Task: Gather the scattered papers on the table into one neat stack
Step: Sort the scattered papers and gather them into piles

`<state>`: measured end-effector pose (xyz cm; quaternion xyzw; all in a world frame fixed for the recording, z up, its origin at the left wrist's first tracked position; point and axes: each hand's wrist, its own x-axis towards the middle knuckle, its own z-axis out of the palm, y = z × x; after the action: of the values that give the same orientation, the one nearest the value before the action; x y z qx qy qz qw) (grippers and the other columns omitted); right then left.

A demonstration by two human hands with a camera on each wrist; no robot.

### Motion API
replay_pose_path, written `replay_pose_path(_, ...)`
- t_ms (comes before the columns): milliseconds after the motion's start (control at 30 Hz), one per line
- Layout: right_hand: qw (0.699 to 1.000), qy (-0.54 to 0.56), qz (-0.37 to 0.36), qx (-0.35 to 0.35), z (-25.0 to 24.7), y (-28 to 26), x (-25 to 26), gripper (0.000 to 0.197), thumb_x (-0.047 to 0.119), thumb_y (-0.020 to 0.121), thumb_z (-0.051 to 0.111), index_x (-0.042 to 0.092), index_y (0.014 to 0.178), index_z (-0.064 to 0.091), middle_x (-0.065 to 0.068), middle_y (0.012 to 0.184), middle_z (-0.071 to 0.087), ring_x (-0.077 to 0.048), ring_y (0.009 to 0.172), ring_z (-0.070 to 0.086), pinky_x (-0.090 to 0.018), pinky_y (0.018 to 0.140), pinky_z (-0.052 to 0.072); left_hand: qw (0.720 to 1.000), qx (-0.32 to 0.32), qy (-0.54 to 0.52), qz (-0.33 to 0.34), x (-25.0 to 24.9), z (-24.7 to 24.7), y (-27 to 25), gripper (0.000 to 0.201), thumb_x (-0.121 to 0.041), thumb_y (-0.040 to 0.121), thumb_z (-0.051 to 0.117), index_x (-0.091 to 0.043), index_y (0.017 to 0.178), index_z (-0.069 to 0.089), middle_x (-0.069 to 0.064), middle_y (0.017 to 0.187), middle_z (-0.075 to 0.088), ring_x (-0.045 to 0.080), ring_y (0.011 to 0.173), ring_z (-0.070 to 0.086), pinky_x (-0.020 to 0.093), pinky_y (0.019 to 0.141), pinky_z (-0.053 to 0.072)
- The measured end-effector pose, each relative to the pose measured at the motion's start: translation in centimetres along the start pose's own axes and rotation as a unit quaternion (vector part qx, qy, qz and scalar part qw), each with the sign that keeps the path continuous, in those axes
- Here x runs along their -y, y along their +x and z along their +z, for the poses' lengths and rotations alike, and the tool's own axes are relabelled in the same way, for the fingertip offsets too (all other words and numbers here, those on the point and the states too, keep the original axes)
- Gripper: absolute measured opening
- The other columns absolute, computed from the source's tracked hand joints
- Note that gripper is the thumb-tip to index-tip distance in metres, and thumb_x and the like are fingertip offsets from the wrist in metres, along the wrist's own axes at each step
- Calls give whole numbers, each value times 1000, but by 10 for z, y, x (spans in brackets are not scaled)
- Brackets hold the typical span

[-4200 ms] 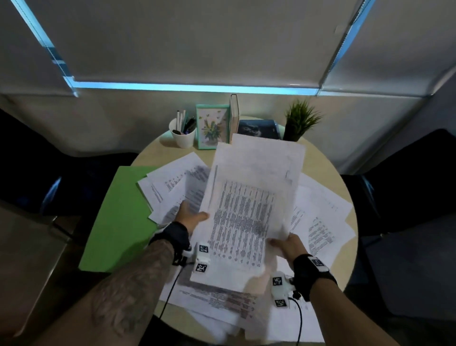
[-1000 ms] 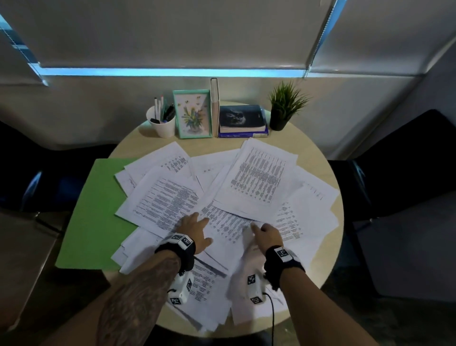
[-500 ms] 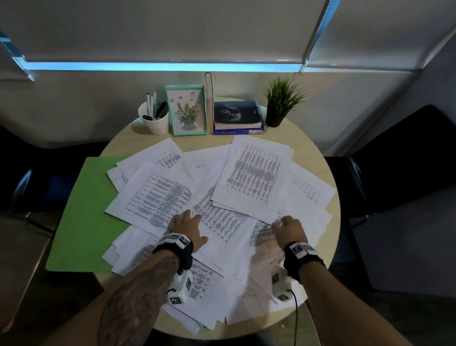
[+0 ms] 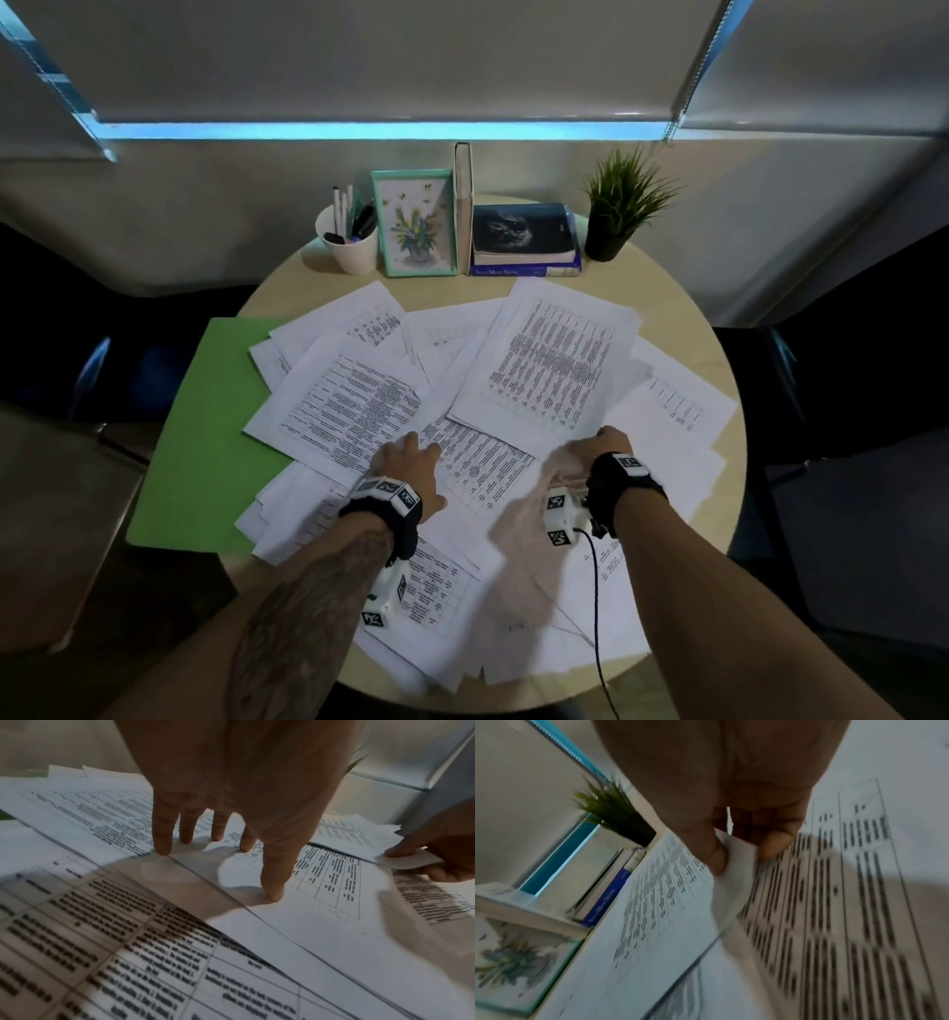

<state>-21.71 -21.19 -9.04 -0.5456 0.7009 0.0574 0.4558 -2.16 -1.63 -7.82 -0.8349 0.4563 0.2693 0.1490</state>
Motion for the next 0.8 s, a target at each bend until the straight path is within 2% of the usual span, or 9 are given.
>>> replay_pose_path(133,999,21,-13,-30,-27,4,-10,29,14,89,59,2,116,60,-20,111,65,-34,91,63,-36,79,53,1000,13,12,1,-3,-5,1,81,-57,74,68,-28,140,30,8,146,28,41,128,37,53,103,40)
replay_pose_path(267,995,23,-12,-99,-57,20,-26,25,15,90,48,3,111,55,-23,108,63,-41,90,64,-49,82,56,1000,11,17,0,-5,-7,-1,83,-57,75,68,-27,142,28,10,147,27,42,128,37,53,104,39)
replay_pose_path(367,984,7,-9,-175,-91,16,-36,24,11,95,44,2,115,52,-25,103,60,-40,83,61,-42,72,50,1000,0,20,4,-4,-7,-2,81,-56,77,67,-25,141,29,10,147,28,40,129,37,51,105,39)
replay_pose_path(433,983,-11,-18,-182,-115,22,-42,23,10,96,43,3,117,51,-25,102,59,-37,77,59,-41,68,47,1000,-9,27,5,-5,-7,-6,78,-55,79,66,-24,142,29,11,148,29,38,130,36,48,106,38)
replay_pose_path(567,980,-31,-17,-194,-141,37,-35,35,15,94,47,5,127,49,-26,118,58,-45,97,61,-51,84,52,1000,-14,7,1,-4,-3,-9,75,-53,80,65,-25,141,31,9,149,28,38,131,34,49,107,37)
replay_pose_path(600,982,-30,-1,-187,-142,39,-33,39,18,92,48,6,130,46,-26,122,56,-45,99,61,-54,87,51,1000,-14,-1,-1,-4,-2,-9,75,-53,79,66,-26,141,31,8,149,28,37,131,33,50,106,37)
replay_pose_path(667,975,-65,20,-210,-139,35,-31,54,27,89,53,9,138,38,-23,135,46,-45,115,52,-57,94,45,1000,-14,-14,-2,-2,-1,-10,75,-52,79,66,-27,141,31,7,150,26,37,133,31,51,105,38)
replay_pose_path(733,953,-90,-30,-287,-125,21,-30,59,33,86,58,12,138,41,-19,140,43,-43,123,44,-55,96,41,999,-18,-28,1,-1,-4,-9,72,-52,81,63,-27,141,33,7,151,25,35,137,27,50,107,35)
replay_pose_path(800,947,-43,-118,-295,-99,-4,-29,48,33,85,61,14,127,50,-17,127,54,-38,113,53,-46,90,45,997,-29,-65,-4,1,-5,-5,71,-53,82,62,-24,141,36,9,153,23,33,140,22,49,111,31)
